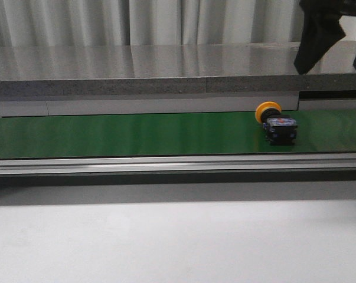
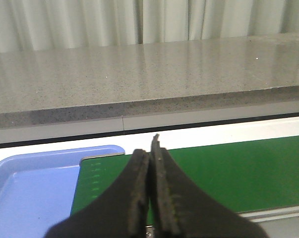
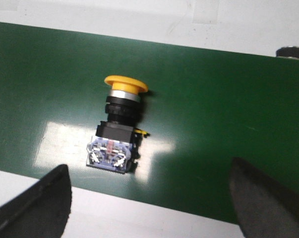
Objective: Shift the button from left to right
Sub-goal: 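Lower the right gripper onto the push-button and close it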
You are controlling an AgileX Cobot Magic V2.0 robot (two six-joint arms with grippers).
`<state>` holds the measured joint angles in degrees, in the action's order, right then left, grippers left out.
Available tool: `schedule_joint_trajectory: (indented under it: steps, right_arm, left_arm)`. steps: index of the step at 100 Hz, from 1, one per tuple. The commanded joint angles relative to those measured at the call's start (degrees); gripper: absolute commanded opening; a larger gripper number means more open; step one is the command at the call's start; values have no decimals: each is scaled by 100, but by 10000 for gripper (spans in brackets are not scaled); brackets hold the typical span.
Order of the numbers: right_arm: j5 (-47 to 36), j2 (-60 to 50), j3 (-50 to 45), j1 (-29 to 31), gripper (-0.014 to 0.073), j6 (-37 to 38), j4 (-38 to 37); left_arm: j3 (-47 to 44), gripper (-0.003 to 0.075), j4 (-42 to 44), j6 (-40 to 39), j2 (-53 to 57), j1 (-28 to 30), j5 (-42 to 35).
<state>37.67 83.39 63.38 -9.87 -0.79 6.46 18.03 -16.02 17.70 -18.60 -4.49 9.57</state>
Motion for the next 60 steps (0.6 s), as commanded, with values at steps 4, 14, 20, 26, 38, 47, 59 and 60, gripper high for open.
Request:
schedule_joint_trajectory:
  steps: [4, 14, 20, 26, 38, 47, 59, 60]
  right_arm:
    - [-332, 155, 340, -13, 636, -73, 7]
    - [-391, 409, 427, -13, 636, -73, -75]
    - [-478, 553, 446, -13, 636, -79, -121]
    - [-555, 684, 446, -13, 636, -79, -178]
    - [-624, 920, 446, -13, 636, -79, -307]
    - [-628, 1113, 446, -13, 636, -79, -369]
    - [-623, 1309, 446, -13, 623, -79, -380]
    - [-622, 1315, 446, -13, 616, -79, -380]
  left_arm:
    - [163, -20, -59, 3, -37, -55, -470]
    - [163, -20, -59, 3, -37, -55, -470]
    - [163, -20, -59, 3, -37, -55, -470]
    - [163, -20, -59, 3, -37, -55, -470]
    - [163, -20, -59, 3, -37, -55, -470]
    - [163, -20, -59, 3, -37, -55, -470]
    - [163, -20, -59, 3, -37, -55, -470]
    - [163, -20, -59, 3, -37, -55, -470]
